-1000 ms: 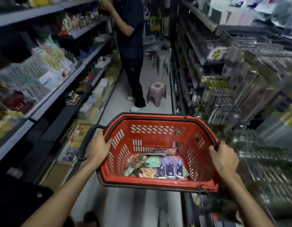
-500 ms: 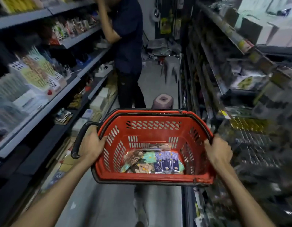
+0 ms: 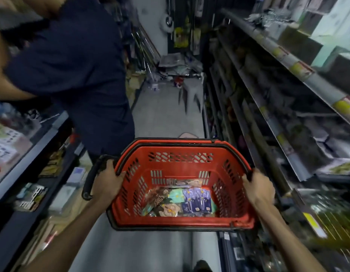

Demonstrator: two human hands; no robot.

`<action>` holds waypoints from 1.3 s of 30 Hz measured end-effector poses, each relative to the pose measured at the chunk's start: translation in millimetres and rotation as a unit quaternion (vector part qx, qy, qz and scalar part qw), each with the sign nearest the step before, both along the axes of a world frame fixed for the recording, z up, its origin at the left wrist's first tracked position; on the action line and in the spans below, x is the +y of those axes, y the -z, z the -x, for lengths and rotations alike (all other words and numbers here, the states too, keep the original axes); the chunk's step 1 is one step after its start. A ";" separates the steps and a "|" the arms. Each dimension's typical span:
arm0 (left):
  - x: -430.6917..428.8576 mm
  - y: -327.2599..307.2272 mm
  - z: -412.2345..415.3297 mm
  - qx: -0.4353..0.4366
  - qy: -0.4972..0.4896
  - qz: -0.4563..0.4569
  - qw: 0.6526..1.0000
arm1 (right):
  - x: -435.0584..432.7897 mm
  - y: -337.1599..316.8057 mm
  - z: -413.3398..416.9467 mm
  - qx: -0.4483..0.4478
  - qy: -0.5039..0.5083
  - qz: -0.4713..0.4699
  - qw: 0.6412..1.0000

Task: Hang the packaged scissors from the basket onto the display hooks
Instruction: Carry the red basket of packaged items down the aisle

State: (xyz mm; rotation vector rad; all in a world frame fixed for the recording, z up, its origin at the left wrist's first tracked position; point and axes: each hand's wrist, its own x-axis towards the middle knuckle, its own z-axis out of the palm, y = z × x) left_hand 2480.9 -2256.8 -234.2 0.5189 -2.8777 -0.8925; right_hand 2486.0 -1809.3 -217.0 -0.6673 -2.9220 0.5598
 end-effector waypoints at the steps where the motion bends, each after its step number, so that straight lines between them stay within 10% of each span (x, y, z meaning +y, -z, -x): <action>1: -0.7 -0.2 23.2 -0.006 0.000 0.001 1.000 | -1.8 0.2 20.7 -0.002 0.005 -0.002 1.000; 22: 3.0 30.6 442.6 -0.055 -0.059 0.006 0.997 | 1.0 22.7 484.7 -0.032 -0.019 0.029 0.999; 39: -141.3 43.7 718.6 -0.024 -0.153 -0.026 0.988 | -167.0 21.7 852.4 -0.019 -0.114 0.032 0.993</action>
